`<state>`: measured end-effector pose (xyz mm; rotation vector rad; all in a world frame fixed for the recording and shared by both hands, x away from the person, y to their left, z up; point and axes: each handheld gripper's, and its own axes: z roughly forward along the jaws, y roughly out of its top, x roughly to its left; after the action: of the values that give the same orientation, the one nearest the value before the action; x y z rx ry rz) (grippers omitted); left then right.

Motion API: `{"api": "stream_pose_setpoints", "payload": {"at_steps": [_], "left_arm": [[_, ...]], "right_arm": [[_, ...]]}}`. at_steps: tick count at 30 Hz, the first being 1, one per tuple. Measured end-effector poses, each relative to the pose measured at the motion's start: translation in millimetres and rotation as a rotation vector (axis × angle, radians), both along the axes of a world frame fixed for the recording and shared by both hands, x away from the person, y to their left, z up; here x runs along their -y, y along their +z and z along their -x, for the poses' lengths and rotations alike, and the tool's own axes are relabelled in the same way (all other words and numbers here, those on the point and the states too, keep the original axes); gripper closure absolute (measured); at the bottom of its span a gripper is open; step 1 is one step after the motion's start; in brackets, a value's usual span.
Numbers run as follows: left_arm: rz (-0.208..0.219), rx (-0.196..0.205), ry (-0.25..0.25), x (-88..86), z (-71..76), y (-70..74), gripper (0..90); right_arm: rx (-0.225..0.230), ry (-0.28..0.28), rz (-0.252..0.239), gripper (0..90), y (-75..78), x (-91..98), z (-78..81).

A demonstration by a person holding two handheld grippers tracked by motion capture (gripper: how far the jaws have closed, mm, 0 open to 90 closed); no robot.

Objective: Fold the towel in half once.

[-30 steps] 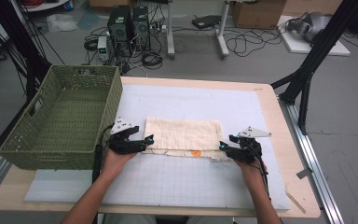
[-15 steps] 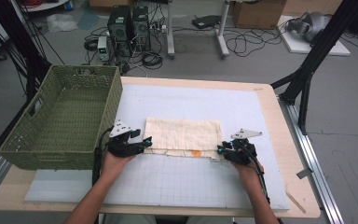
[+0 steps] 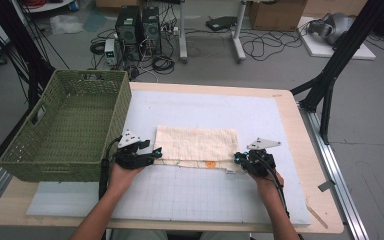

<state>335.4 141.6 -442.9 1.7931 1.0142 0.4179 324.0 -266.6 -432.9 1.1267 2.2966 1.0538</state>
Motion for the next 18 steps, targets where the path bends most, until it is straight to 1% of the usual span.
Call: {"api": "stream_pose_setpoints", "payload": {"at_steps": [2, 4, 5, 7, 10, 12, 14, 15, 16, 18], "left_arm": [[-0.009, -0.005, -0.006, -0.1, 0.6, 0.0, 46.2], [-0.017, -0.009, -0.011, -0.1, 0.7, -0.2, 49.3], [-0.02, -0.011, -0.009, 0.0, 0.8, -0.5, 50.5], [-0.019, -0.018, -0.014, -0.4, 0.7, -0.7, 52.0], [-0.032, -0.031, -0.022, 0.0, 1.1, -1.5, 53.2], [-0.038, -0.044, -0.027, 0.9, 0.8, -2.8, 53.4], [-0.047, -0.058, -0.033, 1.5, 0.1, -4.3, 53.4], [-0.045, -0.064, -0.034, 2.4, -0.2, -5.1, 53.5], [-0.054, -0.07, -0.043, 3.1, -0.5, -5.9, 53.5], [-0.066, -0.073, -0.05, 5.0, -0.6, -6.9, 55.7]], "right_arm": [[0.017, 0.008, 0.003, 84.4, 4.7, -1.2, 2.7], [0.034, 0.019, -0.002, 84.4, 9.9, -2.3, 5.5], [0.034, 0.024, -0.009, 84.5, 13.2, -3.1, 7.8], [0.047, 0.038, -0.019, 84.5, 20.4, -4.0, 12.6], [0.046, 0.051, -0.037, 84.5, 25.5, -3.7, 18.7], [0.034, 0.055, -0.037, 84.6, 25.2, -2.2, 22.5], [0.005, 0.052, -0.025, 84.6, 20.2, -1.1, 24.8], [-0.009, 0.052, -0.018, 84.6, 16.2, -0.1, 24.7], [-0.02, 0.049, -0.017, 84.6, 14.2, -0.1, 24.8], [-0.027, 0.047, -0.009, 84.6, 10.1, -0.2, 22.7]]}}
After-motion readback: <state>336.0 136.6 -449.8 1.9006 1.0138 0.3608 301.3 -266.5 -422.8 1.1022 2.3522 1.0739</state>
